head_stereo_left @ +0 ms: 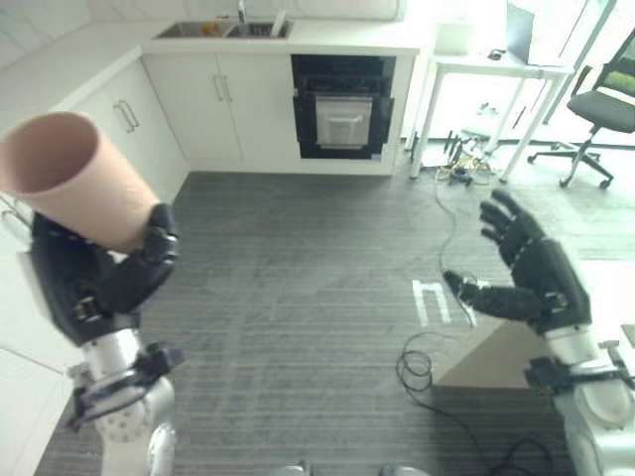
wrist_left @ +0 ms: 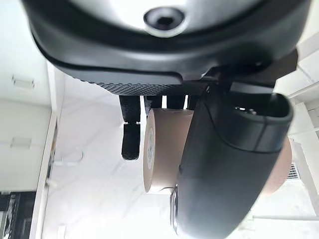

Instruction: Place the dishes in the dishwasher.

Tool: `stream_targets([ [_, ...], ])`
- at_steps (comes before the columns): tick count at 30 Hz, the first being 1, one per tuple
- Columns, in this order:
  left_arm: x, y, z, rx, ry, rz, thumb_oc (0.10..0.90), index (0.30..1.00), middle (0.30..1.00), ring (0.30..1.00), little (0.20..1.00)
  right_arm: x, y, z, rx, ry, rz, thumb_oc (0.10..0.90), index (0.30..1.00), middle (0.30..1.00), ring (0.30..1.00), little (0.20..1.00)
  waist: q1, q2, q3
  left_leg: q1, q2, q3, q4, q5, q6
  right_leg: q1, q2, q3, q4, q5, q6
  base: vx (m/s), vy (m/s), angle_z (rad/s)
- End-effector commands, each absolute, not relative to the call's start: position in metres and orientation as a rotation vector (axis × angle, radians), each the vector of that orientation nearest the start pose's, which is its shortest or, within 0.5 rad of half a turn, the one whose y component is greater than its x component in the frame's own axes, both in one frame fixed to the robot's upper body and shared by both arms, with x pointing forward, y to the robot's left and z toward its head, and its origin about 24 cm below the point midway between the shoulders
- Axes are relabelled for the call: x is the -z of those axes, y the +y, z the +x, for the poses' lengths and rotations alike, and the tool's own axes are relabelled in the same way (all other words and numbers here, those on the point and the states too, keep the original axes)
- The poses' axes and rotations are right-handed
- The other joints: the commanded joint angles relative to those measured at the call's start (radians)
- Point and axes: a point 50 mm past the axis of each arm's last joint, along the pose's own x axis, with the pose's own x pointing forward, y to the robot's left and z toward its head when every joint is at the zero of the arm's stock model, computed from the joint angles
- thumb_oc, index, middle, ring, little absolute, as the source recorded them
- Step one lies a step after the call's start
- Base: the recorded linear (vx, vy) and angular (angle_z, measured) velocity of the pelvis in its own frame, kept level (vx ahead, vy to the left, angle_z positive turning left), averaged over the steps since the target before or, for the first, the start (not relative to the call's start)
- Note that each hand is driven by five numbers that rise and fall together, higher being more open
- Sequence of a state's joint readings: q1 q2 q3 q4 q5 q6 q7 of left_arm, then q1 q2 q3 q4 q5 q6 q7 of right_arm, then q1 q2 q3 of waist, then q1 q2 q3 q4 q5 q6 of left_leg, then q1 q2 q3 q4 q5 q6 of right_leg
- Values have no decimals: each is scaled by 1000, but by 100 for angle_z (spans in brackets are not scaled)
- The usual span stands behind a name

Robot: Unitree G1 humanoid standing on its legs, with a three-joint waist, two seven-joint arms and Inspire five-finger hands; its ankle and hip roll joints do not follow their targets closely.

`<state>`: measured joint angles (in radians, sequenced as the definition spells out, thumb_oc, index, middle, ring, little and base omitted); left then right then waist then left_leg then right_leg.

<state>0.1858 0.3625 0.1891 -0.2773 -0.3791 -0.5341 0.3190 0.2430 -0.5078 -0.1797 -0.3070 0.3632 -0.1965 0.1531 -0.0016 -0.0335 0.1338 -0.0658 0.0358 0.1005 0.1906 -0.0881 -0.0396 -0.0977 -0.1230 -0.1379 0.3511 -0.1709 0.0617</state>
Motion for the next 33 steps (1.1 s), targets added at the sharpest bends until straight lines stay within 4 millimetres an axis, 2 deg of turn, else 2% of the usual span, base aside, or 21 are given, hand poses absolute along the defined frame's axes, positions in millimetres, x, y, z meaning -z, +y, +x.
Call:
stream_targets([
  [1, -178, 255, 182, -371, -950, -40, 400, 300, 300, 300, 300, -174, -248, 206, -133, -595, -257, 800, 900, 900, 900, 900, -3, -37, 6, 3, 46, 61, 109, 110, -80, 47, 35, -9, -51, -9, 0, 127, -119, 2],
  [2, -176, 255, 182, -363, -945, -42, 400, 300, 300, 300, 300, -172, -248, 206, -128, -589, -254, 800, 900, 900, 900, 900, 6, -49, 17, -2, 25, 71, 114, 151, -83, 59, 30, -5, -51, -5, -2, 171, -73, 5],
  [3, -175, 255, 183, -353, -939, -43, 400, 300, 300, 300, 300, -170, -246, 208, -119, -585, -247, 800, 900, 900, 900, 900, 15, -43, 34, -46, 40, 95, 109, 153, -85, 76, 38, -11, -51, -9, 4, 224, -9, 13],
  [4, -174, 255, 183, -352, -930, -38, 400, 300, 300, 300, 300, -170, -245, 209, -118, -585, -244, 800, 900, 900, 900, 900, 18, -29, 38, -72, 67, 106, 109, 123, -83, 84, 47, -16, -51, -18, 11, 349, 135, 44],
  [5, -172, 256, 183, -356, -912, -25, 400, 300, 300, 300, 300, -170, -242, 208, -128, -591, -234, 800, 900, 900, 900, 900, 20, 2, 37, -125, 126, 109, 109, 84, -92, 96, 59, -31, -51, -34, 24, 352, 187, 61],
  [7, -169, 256, 181, -351, -894, -9, 400, 300, 300, 300, 300, -169, -240, 204, -137, -597, -236, 800, 900, 900, 900, 900, 30, 29, 36, -199, 158, 77, 109, 109, -111, 116, 78, -25, -51, -51, 25, 443, 270, 47],
  [8, -167, 255, 180, -334, -884, 4, 400, 300, 300, 300, 300, -169, -240, 203, -141, -585, -177, 800, 900, 900, 900, 900, 47, 41, 33, -266, 148, 20, 109, 145, -121, 146, 101, 4, -51, -79, 16, 485, 313, -4],
  [10, -166, 254, 181, -326, -875, 16, 400, 300, 300, 300, 300, -171, -241, 205, -151, -592, -135, 800, 900, 900, 900, 900, 47, 39, 20, -267, 137, 24, 109, 105, -109, 159, 92, 20, -51, -90, 23, 434, 325, -48],
  [12, -169, 255, 182, -309, -876, 30, 400, 300, 300, 300, 300, -171, -244, 203, -131, -601, -132, 800, 900, 900, 900, 900, 47, 30, 3, -234, 102, 34, 109, 65, -67, 186, 50, 26, -51, -78, 55, 376, 277, -62],
  [13, -173, 254, 184, -280, -876, 40, 400, 300, 300, 300, 300, -171, -246, 200, -116, -605, -119, 800, 900, 900, 900, 900, 47, 18, -9, -206, 75, 26, 109, 37, -39, 198, 18, 18, -51, -60, 77, 296, 177, -55],
  [14, -175, 254, 186, -254, -880, 47, 400, 300, 300, 300, 300, -171, -246, 199, -98, -613, -117, 800, 900, 900, 900, 900, 44, 7, -16, -192, 57, 31, 109, 22, -20, 212, -10, 3, -51, -2, 99, 307, 174, -34],
  [16, -179, 251, 191, -201, -883, 60, 400, 300, 300, 300, 300, -169, -244, 199, -63, -626, -107, 800, 900, 900, 900, 900, 35, -5, -20, -167, 17, 18, 109, 10, 7, 227, -43, -23, -51, 166, 138, 385, 249, 32],
  [17, -180, 245, 197, -167, -876, 91, 400, 300, 300, 300, 300, -165, -236, 202, -63, -627, -83, 800, 900, 900, 900, 900, 16, 38, -12, -114, 0, -31, 109, -21, 37, 193, -38, -34, 152, 315, 140, 475, 370, 62],
  [19, -180, 242, 199, -175, -872, 117, 400, 300, 300, 300, 300, -164, -231, 205, -81, -629, -89, 800, 900, 900, 900, 900, 2, 54, 1, -83, -2, -28, 109, -35, 45, 94, -34, -30, 272, 309, 124, 319, 220, 38],
  [21, -179, 242, 202, -183, -845, 132, 400, 300, 300, 300, 300, -163, -230, 206, -87, -618, -103, 800, 900, 900, 900, 900, -8, 45, 9, -58, -10, -14, 109, -44, 44, 30, -8, -70, 193, 251, 103, 333, 6, 24],
  [22, -179, 244, 203, -179, -835, 144, 400, 300, 300, 300, 300, -164, -234, 205, -77, -619, -93, 800, 900, 900, 900, 900, -11, 35, 10, -49, -12, -12, 109, -51, 39, 43, 8, -103, 95, 227, 98, 412, -161, 16],
  [23, -179, 245, 203, -172, -829, 159, 400, 300, 300, 300, 300, -167, -238, 204, -69, -626, -79, 800, 900, 900, 900, 900, -20, 15, 18, -24, -21, -8, 109, -73, 33, 24, -1, -137, -45, 241, 102, 448, -234, 5],
  [25, -178, 247, 202, -172, -815, 192, 400, 300, 300, 300, 300, -167, -245, 201, -68, -631, -57, 800, 900, 900, 900, 900, -45, -20, 46, 32, -43, -8, 109, -118, 27, -83, -52, -140, -51, 208, 115, 445, -255, 20],
  [28, -179, 241, 201, -158, -827, 238, 400, 300, 300, 300, 300, -163, -245, 199, -81, -605, -74, 800, 900, 900, 900, 900, -77, -28, 56, 98, -58, -36, 109, -172, 27, -246, -102, -98, -51, 220, 132, 527, -226, 29],
  [31, -179, 239, 197, -156, -831, 277, 400, 300, 300, 300, 300, -164, -245, 198, -88, -610, -68, 800, 900, 900, 900, 900, -74, -44, 36, 151, -73, -33, 109, -229, 35, -244, -119, -136, -51, 234, 135, 540, -281, 15],
  [33, -178, 237, 199, -170, -812, 253, 400, 300, 300, 300, 300, -167, -244, 203, -80, -601, -78, 800, 900, 900, 900, 900, -86, -42, 5, 209, -61, -23, 109, -263, 26, -210, -98, -126, -51, 248, 126, 558, -313, -42],
])
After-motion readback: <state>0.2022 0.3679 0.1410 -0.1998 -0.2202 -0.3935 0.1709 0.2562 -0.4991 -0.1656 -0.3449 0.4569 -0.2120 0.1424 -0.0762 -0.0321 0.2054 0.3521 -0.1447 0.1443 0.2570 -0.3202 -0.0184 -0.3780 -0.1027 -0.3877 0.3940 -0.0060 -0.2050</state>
